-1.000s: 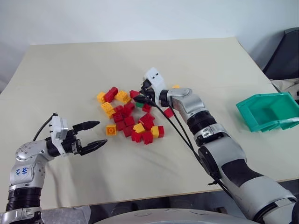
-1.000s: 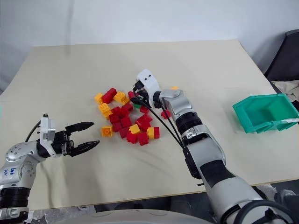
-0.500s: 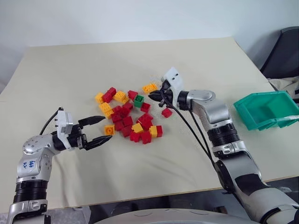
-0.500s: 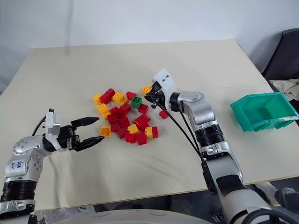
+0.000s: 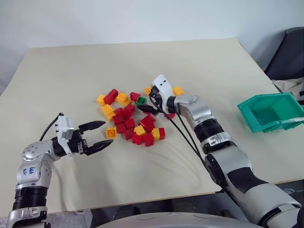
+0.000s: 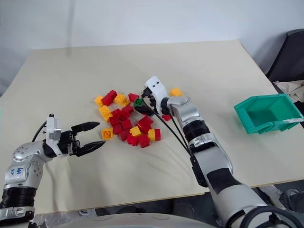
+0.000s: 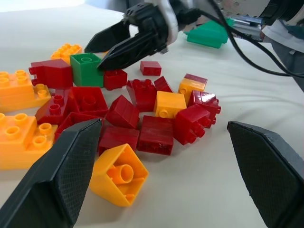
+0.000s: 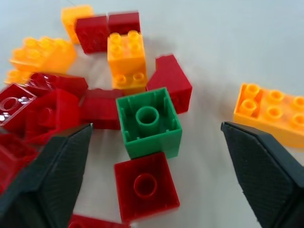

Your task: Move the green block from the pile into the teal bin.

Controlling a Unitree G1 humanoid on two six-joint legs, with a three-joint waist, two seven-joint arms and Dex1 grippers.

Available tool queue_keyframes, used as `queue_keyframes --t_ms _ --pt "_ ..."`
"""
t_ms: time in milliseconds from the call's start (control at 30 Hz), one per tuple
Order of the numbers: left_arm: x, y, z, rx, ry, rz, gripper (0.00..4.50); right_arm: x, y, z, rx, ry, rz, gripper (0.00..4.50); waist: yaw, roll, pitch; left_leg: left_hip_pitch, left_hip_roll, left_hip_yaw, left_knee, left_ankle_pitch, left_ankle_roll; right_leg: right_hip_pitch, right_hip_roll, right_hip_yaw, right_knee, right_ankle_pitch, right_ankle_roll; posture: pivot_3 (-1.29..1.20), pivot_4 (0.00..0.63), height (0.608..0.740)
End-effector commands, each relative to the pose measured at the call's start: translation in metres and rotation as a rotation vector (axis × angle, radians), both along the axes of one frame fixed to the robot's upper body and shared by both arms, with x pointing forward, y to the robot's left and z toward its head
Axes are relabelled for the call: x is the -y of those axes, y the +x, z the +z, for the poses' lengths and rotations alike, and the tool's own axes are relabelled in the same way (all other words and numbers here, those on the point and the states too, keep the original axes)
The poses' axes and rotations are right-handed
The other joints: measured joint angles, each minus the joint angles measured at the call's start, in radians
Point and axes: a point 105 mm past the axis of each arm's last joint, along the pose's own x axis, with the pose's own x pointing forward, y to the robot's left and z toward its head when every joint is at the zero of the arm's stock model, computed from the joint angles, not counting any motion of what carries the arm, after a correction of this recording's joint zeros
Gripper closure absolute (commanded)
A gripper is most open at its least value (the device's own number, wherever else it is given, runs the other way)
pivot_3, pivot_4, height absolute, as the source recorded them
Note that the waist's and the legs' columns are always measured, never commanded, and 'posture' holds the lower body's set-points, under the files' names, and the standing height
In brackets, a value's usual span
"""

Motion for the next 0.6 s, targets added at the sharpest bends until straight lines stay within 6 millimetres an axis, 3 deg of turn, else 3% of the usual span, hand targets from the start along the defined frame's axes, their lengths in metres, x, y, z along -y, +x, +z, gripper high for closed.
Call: queue_keyframes --t_ms 33,133,367,600 --pt "-0.002 -0.002 0.01 0.054 0.003 0.011 0.0 -0.019 -0.001 0.011 0.037 0.023 0.032 0.03 -0.002 0.0 0.0 0.0 0.0 0.0 0.0 0.0 0.0 0.0 0.0 0.0 0.0 0.0 0.0 0.0 0.15 0.74" --pt "-0.002 -0.003 0.01 0.058 0.002 0.015 0.0 -0.029 -0.006 0.015 0.045 0.048 0.067 0.67 -0.006 0.0 0.0 0.0 0.0 0.0 0.0 0.0 0.0 0.0 0.0 0.0 0.0 0.0 0.0 0.0 0.15 0.74" --pt "-0.003 -0.006 0.009 0.061 0.002 0.02 0.0 -0.029 -0.011 0.03 0.083 0.092 0.098 2.98 -0.009 0.0 0.0 0.0 0.0 -0.001 0.0 0.0 0.0 0.0 0.0 0.0 0.0 0.0 0.0 0.0 0.15 0.74" --pt "0.003 -0.005 0.008 0.063 -0.009 0.007 0.0 0.0 -0.035 0.052 0.131 0.138 0.117 3.01 0.004 0.0 0.0 -0.001 0.0 -0.001 0.0 0.0 0.0 0.0 -0.001 0.0 0.0 0.0 0.0 0.0 0.15 0.74"
